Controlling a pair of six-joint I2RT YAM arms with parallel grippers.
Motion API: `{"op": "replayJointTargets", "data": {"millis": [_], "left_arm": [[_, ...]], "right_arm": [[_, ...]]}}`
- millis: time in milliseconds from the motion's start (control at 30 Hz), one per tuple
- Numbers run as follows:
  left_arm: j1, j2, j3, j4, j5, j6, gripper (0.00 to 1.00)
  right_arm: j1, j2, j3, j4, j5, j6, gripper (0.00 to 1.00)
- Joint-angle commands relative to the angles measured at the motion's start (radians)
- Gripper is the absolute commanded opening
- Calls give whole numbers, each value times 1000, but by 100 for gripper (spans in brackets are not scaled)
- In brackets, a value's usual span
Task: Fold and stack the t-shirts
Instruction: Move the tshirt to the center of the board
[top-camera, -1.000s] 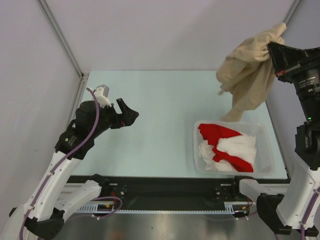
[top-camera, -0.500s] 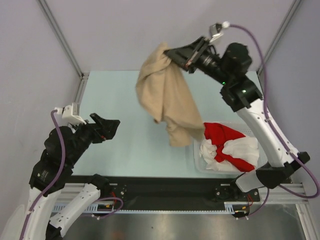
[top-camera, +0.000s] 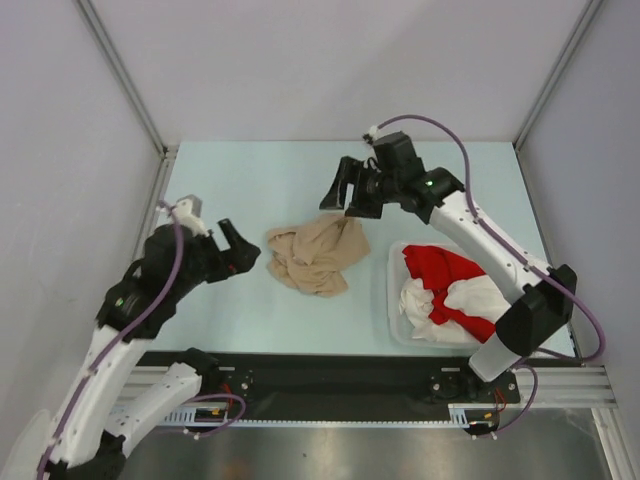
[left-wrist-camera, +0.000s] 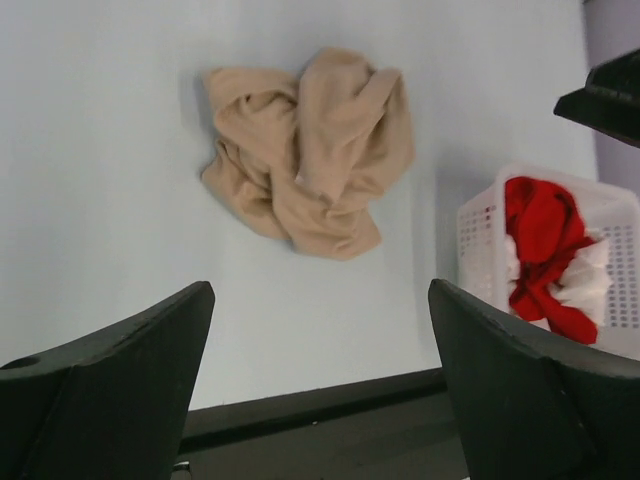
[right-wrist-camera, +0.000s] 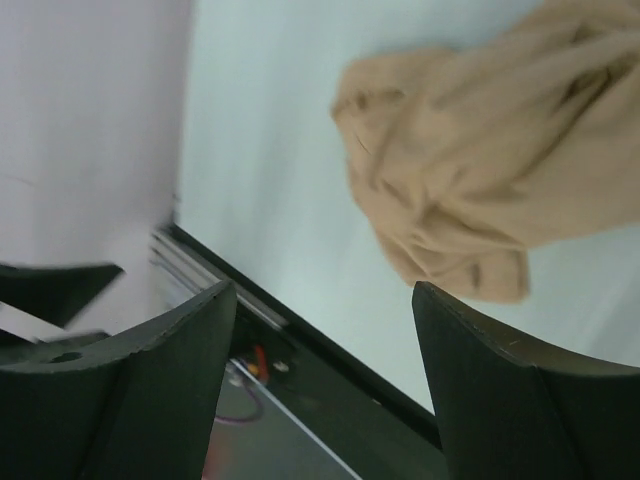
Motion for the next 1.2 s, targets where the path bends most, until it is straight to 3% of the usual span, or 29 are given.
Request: {"op": "replayJointTargets", "data": {"millis": [0,133,200,267,467,533,667,867,1100,1167], "left_arm": [[4,143,-55,86,64,-23,95],[5,324,-110,225,164,14,93],[7,458,-107,292,218,57,79],[7,541,-82,332,244,83,75],[31,841,72,390,261,169,77],[48,915,120,386,281,171,72],[88,974,136,426,354,166,63],[87,994,80,516,517,103,57],[87,926,-6,527,500,89,59],[87,941,-21,541,494,85,54]], "right_arm": [[81,59,-41,-158,66,-281,77],[103,85,-143,-74,81,-270,75],[85,105,-140,-71,105,-275,73],[60,146,-111,-87,118,-273,68],[-56,244,-117,-55,17,-253,57],[-64,272,-106,-57,6,-270,60],[-61,364,-51,-84,38,-313,69],[-73,442,12,-101,66,-312,71],[-89,484,24,-100,70,-296,70],[-92,505,23,-91,66,-284,67]]}}
